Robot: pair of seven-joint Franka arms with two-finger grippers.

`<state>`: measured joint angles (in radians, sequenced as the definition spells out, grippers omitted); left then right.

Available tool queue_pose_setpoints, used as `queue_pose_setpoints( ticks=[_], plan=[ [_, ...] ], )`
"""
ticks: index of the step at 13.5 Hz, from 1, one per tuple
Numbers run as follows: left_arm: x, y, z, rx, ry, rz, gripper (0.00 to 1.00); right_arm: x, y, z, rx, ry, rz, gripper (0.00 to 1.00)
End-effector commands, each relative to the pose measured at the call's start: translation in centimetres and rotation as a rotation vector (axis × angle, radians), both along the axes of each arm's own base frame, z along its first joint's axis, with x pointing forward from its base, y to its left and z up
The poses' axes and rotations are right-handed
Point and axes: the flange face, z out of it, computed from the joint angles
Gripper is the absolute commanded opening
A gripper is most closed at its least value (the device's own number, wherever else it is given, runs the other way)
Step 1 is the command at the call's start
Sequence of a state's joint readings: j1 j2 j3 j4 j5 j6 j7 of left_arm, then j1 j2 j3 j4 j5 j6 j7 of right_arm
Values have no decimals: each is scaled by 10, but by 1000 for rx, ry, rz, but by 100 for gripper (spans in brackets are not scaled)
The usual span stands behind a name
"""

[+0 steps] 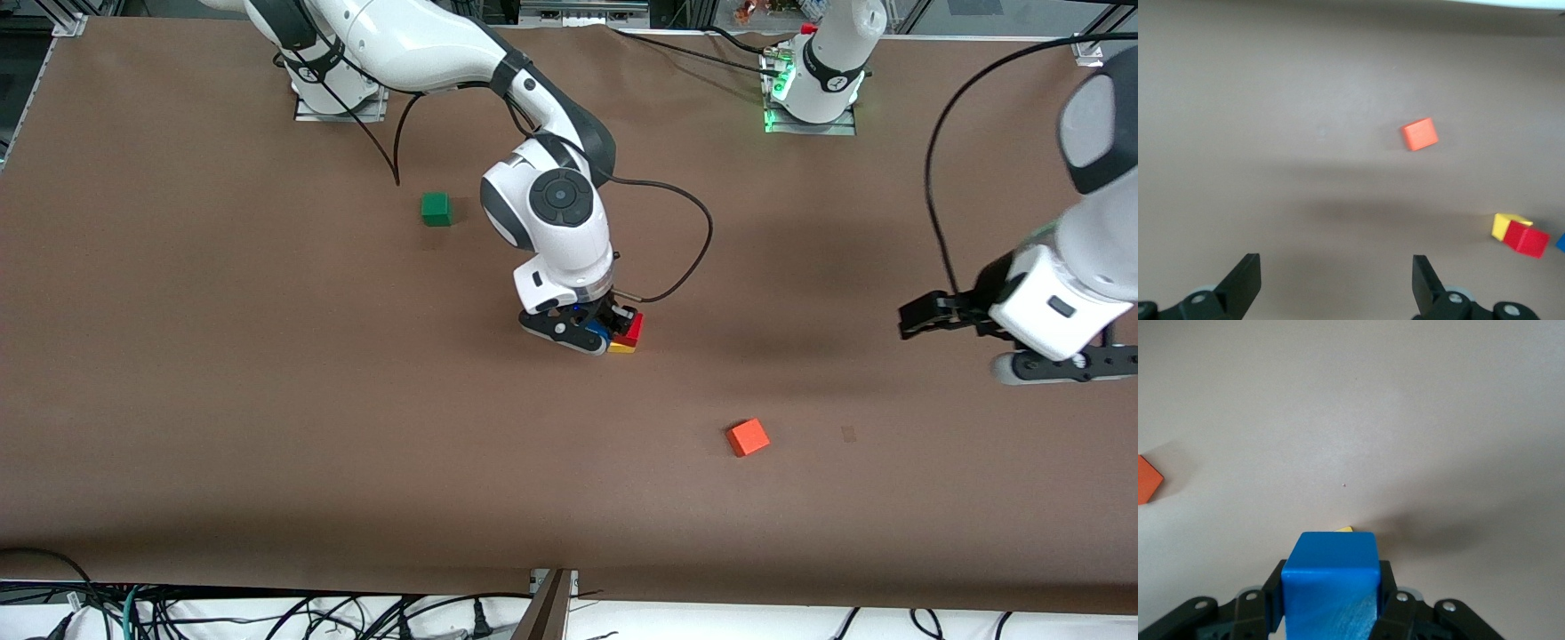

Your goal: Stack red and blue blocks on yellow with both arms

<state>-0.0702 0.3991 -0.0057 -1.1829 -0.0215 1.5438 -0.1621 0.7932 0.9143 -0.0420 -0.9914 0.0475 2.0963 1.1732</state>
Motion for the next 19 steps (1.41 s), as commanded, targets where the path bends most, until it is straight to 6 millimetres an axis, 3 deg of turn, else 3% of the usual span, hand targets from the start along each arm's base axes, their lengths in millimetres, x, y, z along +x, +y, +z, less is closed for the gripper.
queue_pose_setpoints(
  ticks=[1, 6, 10, 16, 19],
  plan=[
    [-10, 8, -1, 11, 50, -39, 100, 1, 15, 3, 13, -46, -21, 38],
    [-33, 47, 6, 0, 112, -92, 100, -18, 35, 1, 40, -40, -71, 38],
    [-76, 73, 3, -1, 93, -50, 100, -27, 44, -5, 49, -29, -84, 38],
    [-88, 54, -2, -3, 94, -86, 100, -29, 47, -16, 44, -29, -78, 45],
    [-82, 53, -7, -7, 102, -85, 100, -30, 46, -17, 42, -25, -78, 60]
  ],
)
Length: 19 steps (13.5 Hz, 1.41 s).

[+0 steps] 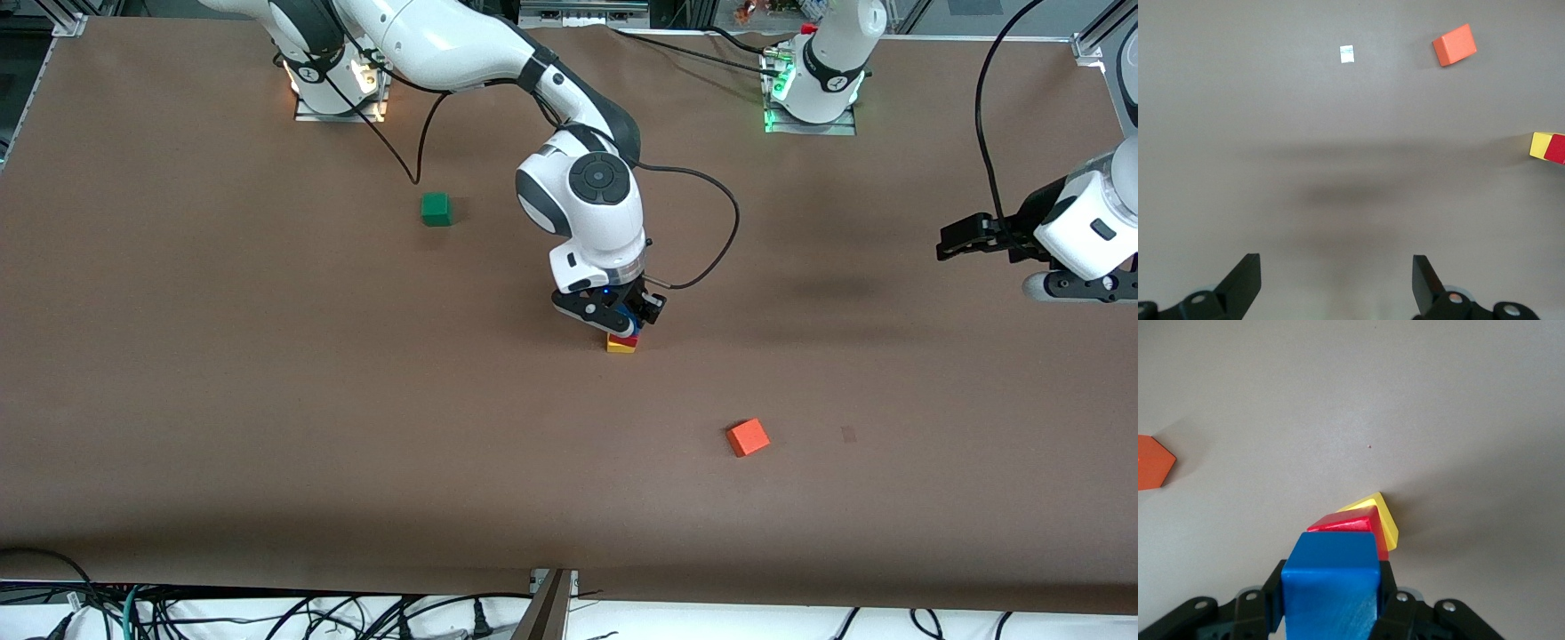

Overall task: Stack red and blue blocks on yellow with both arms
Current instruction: 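Open the right gripper and draw it back from the stack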

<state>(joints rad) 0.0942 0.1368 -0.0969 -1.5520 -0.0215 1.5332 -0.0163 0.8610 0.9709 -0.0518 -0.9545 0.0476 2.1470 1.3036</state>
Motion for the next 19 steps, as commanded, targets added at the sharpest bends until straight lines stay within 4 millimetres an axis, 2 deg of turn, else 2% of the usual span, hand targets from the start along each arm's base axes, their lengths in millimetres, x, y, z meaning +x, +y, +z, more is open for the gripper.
queue_pose_setpoints(
  ticks=[1, 3, 4, 8, 9, 10, 11, 12, 14, 17, 18, 19],
  plan=[
    [-2, 3, 0, 12, -17, -13, 100, 0, 5, 3, 4, -13, -14, 65],
    [2, 1, 4, 10, -29, -14, 100, 0, 5, 5, 2, -11, -13, 81],
    [10, -1, 5, 9, -37, -18, 100, 1, 4, 6, 2, -10, -13, 99],
    [11, 6, 3, 8, -31, -9, 100, 6, -4, 10, -19, 5, -22, 99],
    [10, 7, 4, 9, -31, -8, 100, 8, -9, 11, -35, 14, -19, 99],
    [10, 8, 4, 9, -31, -6, 100, 20, -23, 23, -38, 16, -35, 100],
    [10, 9, 5, 9, -32, -5, 100, 31, -38, 36, -50, 22, -21, 100],
    [10, 9, 5, 9, -32, -5, 100, 44, -57, 58, -60, 18, 5, 100],
    [11, 9, 4, 9, -31, -5, 100, 71, -102, 92, -71, 31, 3, 100],
    [11, 9, 4, 9, -31, -5, 100, 103, -187, 146, -82, 106, 32, 100],
    [10, 9, 5, 9, -32, -3, 100, 108, -216, 166, -86, 123, 85, 100],
    [11, 9, 4, 9, -31, -5, 100, 113, -246, 178, -97, 141, 120, 100]
  ],
)
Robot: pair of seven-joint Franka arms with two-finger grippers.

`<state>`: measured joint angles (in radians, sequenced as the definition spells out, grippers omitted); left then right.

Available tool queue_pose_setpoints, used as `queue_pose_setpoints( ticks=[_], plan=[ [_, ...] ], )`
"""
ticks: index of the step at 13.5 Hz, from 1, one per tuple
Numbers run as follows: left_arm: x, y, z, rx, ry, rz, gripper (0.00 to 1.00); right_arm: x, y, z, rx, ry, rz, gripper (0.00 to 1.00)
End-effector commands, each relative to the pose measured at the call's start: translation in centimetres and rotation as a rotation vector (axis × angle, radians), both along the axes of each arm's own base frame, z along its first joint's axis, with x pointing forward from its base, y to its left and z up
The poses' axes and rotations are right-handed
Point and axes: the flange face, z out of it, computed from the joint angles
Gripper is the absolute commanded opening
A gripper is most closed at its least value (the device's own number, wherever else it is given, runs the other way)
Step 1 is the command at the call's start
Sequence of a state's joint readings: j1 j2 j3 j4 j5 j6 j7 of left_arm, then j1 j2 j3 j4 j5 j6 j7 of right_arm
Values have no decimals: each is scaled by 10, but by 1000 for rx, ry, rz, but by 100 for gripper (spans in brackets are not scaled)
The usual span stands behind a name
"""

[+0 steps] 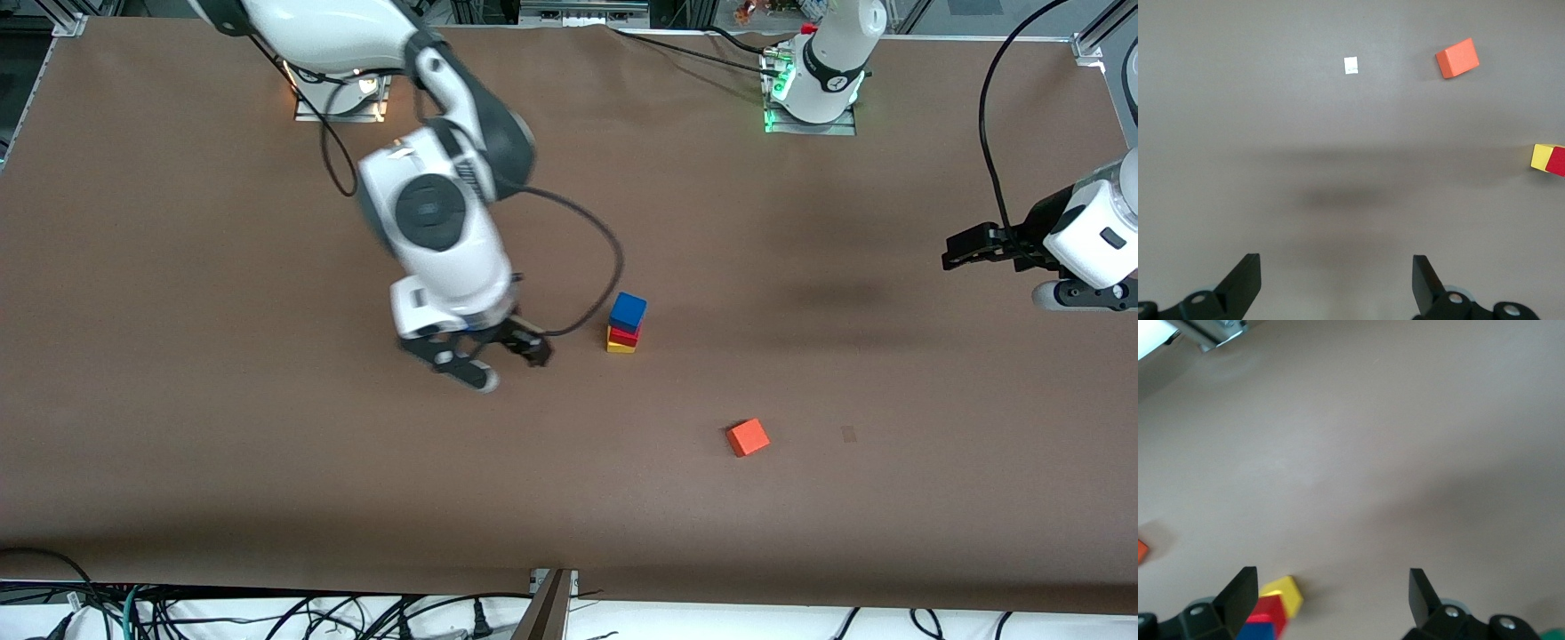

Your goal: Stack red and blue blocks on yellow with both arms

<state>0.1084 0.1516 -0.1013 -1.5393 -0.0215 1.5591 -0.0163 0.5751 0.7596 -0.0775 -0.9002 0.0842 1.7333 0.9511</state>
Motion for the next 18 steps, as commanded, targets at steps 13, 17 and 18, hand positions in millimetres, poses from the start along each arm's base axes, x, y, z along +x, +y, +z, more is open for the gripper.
queue_pose_setpoints(
  ticks=[13, 17, 18],
  plan=[
    [3, 3, 5, 10, -7, -15, 100, -98, -303, 101, -27, 33, 396, 100],
    [3, 3, 5, 10, -7, -15, 100, -87, -299, 108, -33, 13, 409, 100],
    [3, 3, 5, 10, -8, -15, 100, -86, -298, 108, -34, 15, 410, 100]
  ],
)
